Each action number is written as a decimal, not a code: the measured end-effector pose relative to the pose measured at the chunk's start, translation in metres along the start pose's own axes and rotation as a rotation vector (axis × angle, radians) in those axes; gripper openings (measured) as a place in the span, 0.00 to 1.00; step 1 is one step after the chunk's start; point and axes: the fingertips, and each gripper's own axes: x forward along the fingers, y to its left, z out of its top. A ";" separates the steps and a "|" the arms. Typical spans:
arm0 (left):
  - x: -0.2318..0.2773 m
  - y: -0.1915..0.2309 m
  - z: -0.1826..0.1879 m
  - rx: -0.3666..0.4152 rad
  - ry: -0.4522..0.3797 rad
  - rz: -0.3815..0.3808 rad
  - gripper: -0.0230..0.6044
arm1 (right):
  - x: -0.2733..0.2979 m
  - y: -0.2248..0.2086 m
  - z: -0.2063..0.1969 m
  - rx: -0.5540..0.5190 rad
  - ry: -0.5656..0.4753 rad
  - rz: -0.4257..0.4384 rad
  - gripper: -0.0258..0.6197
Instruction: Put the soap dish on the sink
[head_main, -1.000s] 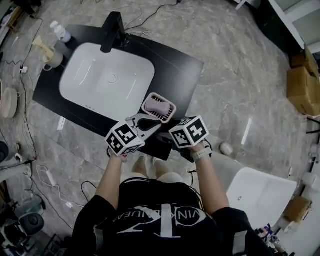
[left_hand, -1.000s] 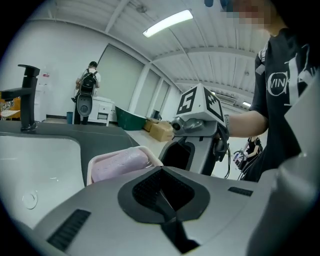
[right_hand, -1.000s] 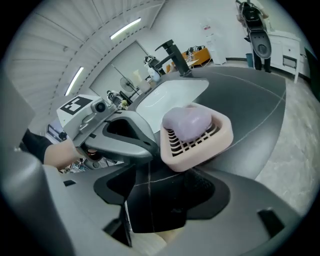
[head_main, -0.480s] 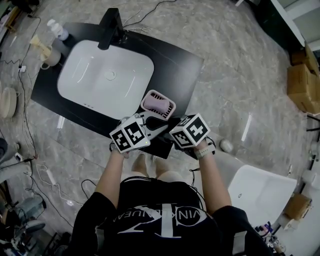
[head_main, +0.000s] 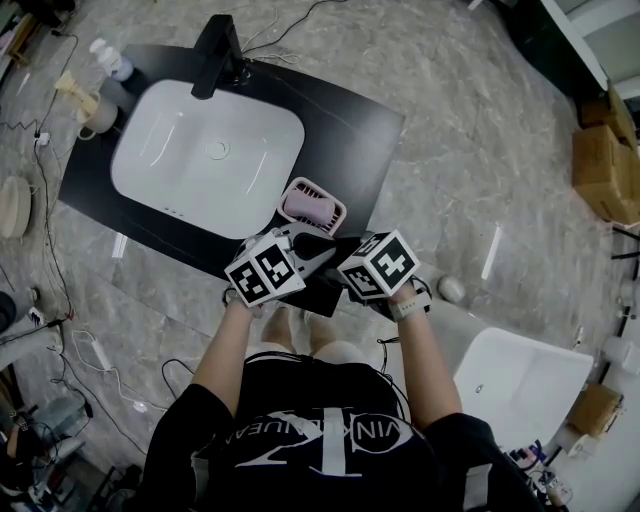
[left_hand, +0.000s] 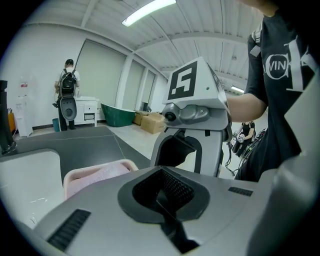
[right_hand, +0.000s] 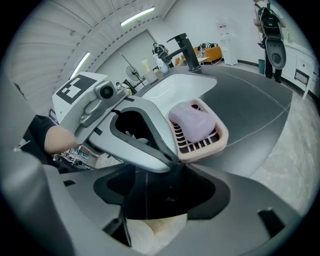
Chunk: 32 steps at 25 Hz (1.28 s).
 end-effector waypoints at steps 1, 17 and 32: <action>0.001 0.000 0.000 -0.012 -0.009 -0.002 0.06 | -0.001 -0.001 0.000 0.001 -0.006 -0.002 0.49; -0.068 0.043 0.004 -0.169 -0.235 0.260 0.06 | -0.040 -0.014 0.035 -0.026 -0.324 -0.123 0.19; -0.160 0.070 0.015 -0.197 -0.402 0.572 0.06 | -0.099 -0.006 0.079 -0.085 -0.669 -0.295 0.08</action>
